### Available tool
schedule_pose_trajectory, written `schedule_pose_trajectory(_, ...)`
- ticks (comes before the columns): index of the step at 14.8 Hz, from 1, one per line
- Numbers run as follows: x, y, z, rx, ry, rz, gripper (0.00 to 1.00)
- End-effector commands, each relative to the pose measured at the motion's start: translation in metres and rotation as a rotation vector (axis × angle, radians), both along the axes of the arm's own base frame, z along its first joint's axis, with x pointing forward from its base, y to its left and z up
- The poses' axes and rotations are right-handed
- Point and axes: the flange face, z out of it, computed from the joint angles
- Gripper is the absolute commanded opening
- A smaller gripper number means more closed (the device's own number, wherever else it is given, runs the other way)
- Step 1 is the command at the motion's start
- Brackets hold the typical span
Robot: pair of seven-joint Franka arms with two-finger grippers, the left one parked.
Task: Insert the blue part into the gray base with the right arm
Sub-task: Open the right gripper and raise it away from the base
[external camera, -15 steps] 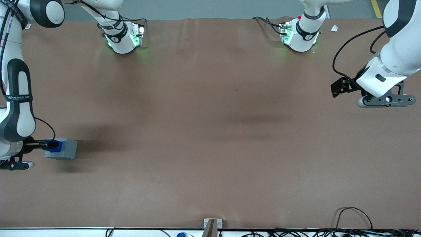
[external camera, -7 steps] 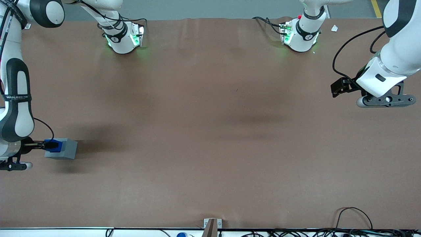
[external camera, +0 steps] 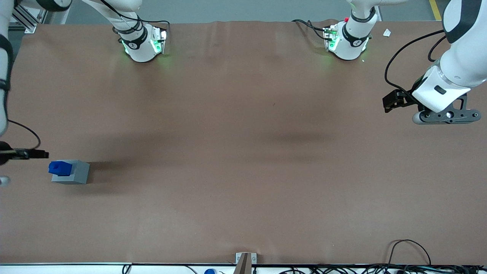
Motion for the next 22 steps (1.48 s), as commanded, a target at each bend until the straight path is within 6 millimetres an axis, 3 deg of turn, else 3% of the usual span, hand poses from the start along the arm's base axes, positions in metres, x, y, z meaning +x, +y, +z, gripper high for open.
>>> schedule_pose_trajectory(1, -0.028, 0.022, 0.07, -0.011, -0.05, 0.008, 1.0)
schedule_pose_trajectory(5, -0.063, 0.056, 0.157, -0.015, -0.14, 0.045, 1.0)
schedule_pose_trajectory(9, -0.078, 0.099, 0.198, -0.02, -0.202, 0.106, 1.0)
schedule_pose_trajectory(12, -0.087, 0.131, 0.209, -0.023, -0.198, 0.053, 1.0)
schedule_pose_trajectory(15, -0.098, 0.154, 0.203, -0.023, -0.19, 0.064, 1.0)
schedule_pose_trajectory(20, -0.106, 0.157, 0.195, -0.028, -0.21, 0.059, 1.0)
schedule_pose_trajectory(22, -0.106, 0.156, 0.207, -0.035, -0.229, 0.063, 1.0)
